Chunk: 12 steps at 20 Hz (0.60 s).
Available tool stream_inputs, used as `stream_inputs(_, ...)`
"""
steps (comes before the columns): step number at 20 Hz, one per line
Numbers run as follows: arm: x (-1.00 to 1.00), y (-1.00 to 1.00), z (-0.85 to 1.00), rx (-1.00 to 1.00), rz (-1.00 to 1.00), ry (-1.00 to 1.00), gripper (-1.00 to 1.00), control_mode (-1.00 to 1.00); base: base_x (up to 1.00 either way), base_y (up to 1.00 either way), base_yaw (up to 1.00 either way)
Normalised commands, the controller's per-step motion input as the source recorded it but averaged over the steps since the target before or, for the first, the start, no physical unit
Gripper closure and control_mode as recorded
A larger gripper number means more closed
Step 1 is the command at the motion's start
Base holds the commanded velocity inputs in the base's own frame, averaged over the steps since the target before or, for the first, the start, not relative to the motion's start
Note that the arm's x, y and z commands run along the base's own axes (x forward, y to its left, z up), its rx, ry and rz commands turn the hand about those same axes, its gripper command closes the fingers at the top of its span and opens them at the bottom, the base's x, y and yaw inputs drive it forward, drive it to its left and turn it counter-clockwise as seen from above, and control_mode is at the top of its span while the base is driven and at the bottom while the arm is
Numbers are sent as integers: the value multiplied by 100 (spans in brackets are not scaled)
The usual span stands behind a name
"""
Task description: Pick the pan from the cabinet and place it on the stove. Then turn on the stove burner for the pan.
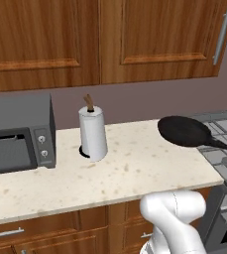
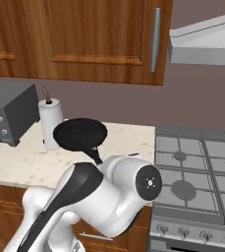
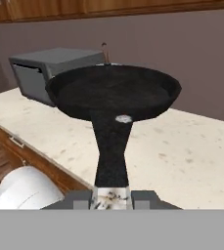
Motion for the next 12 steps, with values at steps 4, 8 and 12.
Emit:
stream_inputs(4, 0, -60, -29, 0, -25, 0, 100, -100, 0, 0, 0)
stream_inputs(8, 0, -63, -33, 0, -22, 1, 100, -100, 0, 0, 0)
stream_inputs(12, 0, -66, -33, 0, -20, 1, 100, -100, 0, 0, 0)
